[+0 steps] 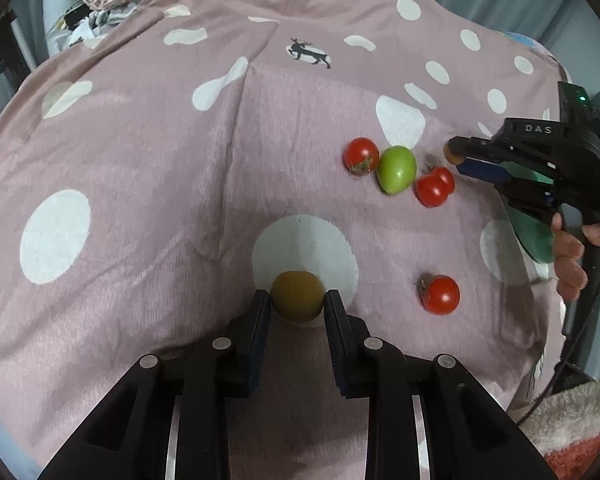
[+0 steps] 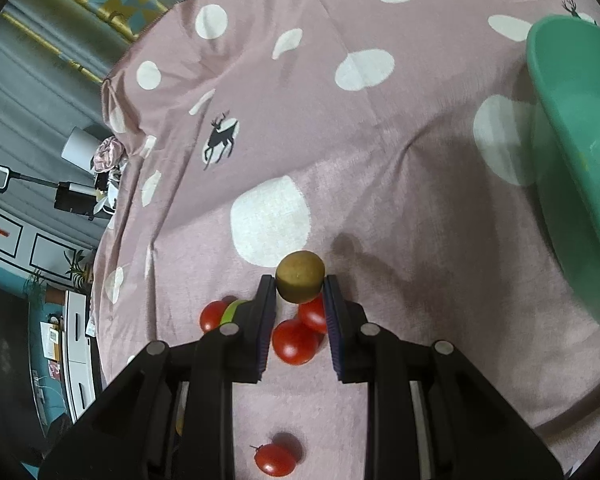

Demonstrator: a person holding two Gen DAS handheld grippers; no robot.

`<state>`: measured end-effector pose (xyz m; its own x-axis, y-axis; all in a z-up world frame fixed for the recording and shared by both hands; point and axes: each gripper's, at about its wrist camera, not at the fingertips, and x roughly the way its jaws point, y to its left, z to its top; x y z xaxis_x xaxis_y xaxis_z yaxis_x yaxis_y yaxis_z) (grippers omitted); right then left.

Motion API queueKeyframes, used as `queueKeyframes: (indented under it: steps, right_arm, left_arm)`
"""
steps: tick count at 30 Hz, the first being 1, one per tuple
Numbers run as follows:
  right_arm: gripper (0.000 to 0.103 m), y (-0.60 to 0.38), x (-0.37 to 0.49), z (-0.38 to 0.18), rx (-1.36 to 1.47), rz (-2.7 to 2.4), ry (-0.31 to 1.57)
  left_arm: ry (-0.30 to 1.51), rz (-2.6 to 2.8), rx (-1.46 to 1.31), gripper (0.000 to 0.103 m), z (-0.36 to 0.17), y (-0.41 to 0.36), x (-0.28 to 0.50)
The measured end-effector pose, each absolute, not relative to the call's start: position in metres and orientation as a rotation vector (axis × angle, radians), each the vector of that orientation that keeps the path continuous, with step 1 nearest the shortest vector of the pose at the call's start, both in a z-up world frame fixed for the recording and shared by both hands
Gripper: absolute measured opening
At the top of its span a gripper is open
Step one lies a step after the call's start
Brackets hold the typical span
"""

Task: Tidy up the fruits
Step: 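Close the right gripper around the small yellow fruit and lift it, then carry the yellow fruit into the teal bowl and open the right gripper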

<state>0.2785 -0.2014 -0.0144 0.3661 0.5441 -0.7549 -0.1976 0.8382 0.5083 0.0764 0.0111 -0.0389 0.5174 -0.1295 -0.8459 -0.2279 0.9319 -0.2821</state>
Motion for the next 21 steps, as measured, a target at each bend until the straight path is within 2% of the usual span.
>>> queueKeyframes:
  steps: [6, 10, 21]
  right_arm:
    - [0.025, -0.210, 0.271, -0.010, 0.384, 0.490, 1.088]
    - [0.025, -0.222, 0.263, 0.005, 0.410, 0.522, 1.046]
    - [0.025, -0.285, 0.232, 0.058, 0.438, 0.508, 0.878]
  left_arm:
    - [0.970, 0.089, -0.417, 0.028, -0.028, 0.018, 0.070]
    - [0.821, 0.000, -0.456, 0.028, 0.000, 0.014, 0.058]
    - [0.638, -0.107, -0.345, 0.028, 0.067, -0.040, 0.069]
